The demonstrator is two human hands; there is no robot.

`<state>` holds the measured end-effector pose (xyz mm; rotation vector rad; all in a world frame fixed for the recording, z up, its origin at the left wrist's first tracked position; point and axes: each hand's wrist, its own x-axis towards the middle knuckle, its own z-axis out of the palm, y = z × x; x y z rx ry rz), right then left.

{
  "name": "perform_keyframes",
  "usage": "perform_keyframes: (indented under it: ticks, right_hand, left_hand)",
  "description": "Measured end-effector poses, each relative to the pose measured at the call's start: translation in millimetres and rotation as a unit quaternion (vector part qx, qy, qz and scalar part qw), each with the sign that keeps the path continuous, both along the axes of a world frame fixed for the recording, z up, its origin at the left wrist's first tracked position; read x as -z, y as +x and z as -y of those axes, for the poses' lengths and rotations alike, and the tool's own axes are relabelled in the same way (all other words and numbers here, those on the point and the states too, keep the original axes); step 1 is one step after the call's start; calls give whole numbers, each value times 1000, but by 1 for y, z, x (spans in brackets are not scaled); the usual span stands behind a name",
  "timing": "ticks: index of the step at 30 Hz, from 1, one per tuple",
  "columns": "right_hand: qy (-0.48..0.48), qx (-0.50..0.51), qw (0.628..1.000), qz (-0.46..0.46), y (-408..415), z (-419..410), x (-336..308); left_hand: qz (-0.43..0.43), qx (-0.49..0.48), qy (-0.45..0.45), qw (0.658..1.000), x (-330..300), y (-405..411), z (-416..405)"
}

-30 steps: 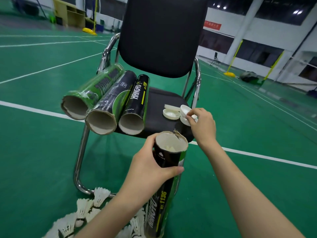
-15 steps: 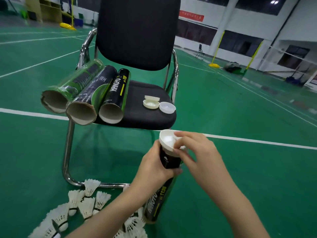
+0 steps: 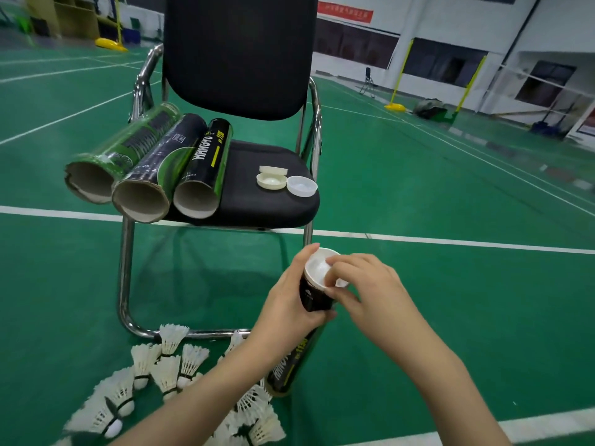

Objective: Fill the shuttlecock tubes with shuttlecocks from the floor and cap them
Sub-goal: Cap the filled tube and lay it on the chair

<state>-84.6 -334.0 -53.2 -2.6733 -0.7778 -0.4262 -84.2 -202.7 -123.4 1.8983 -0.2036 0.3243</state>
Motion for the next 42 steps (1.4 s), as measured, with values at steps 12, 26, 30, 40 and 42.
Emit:
perform_keyframes:
  ticks: [12,26,30,40,42]
  right_hand:
    - [153,23,976,-154,2,15,-8]
    - [123,26,973,-193,-3,20,26]
    - [132,29,970,-200,1,27,31]
    - [64,49,973,-217,-2,48,27]
    - [50,55,972,-222,-2,49,28]
  left_hand:
    - [-19,42,-32,998,-6,-7,9]
    - [-81,92,-64,990,22,-17,13]
    - [-127,180,-115,969,25,-16,6]
    - [-160,236,-179,942,20,-15,7]
    - [-164,218,-173,947,20,-16,9]
